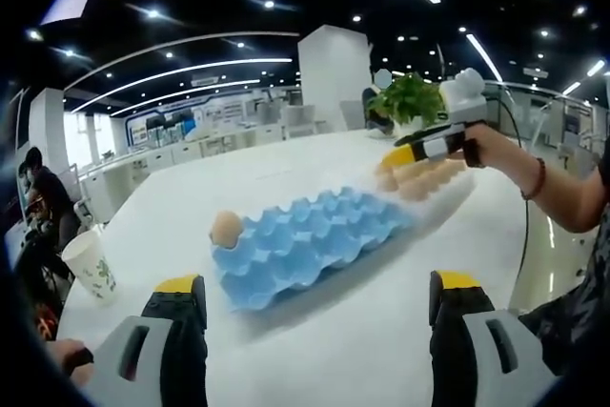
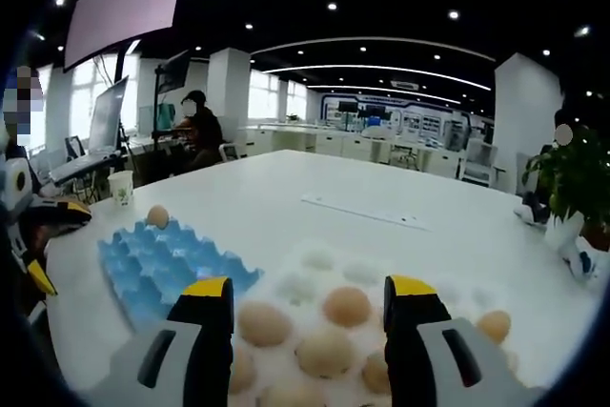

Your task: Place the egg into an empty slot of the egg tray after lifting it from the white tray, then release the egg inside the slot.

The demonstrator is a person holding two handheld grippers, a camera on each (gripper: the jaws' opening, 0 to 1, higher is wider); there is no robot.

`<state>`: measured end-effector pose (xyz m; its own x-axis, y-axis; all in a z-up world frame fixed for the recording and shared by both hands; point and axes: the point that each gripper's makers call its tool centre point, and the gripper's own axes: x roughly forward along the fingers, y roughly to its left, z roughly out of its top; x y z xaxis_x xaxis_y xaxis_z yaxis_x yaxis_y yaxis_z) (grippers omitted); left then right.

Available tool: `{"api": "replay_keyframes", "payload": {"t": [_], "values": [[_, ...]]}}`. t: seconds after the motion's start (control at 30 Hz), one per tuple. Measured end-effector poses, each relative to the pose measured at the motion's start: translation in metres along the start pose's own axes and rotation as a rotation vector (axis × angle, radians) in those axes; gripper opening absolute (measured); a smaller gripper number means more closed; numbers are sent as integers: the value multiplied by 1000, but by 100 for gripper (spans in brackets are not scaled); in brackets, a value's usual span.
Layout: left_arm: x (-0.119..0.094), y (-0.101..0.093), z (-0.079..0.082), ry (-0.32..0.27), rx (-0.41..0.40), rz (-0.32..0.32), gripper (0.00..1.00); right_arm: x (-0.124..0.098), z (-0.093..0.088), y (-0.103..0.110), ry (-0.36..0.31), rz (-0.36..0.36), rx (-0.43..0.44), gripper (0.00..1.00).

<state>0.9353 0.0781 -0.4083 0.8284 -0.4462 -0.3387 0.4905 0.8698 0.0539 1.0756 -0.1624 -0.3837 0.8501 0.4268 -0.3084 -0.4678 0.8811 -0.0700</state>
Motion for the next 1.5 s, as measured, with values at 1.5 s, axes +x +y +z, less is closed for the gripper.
{"api": "replay_keyframes", "payload": {"t": [1.5], "values": [[3,5,-3,13,-6,1,99,29,-31,-36,89,-202,93,37]]}}
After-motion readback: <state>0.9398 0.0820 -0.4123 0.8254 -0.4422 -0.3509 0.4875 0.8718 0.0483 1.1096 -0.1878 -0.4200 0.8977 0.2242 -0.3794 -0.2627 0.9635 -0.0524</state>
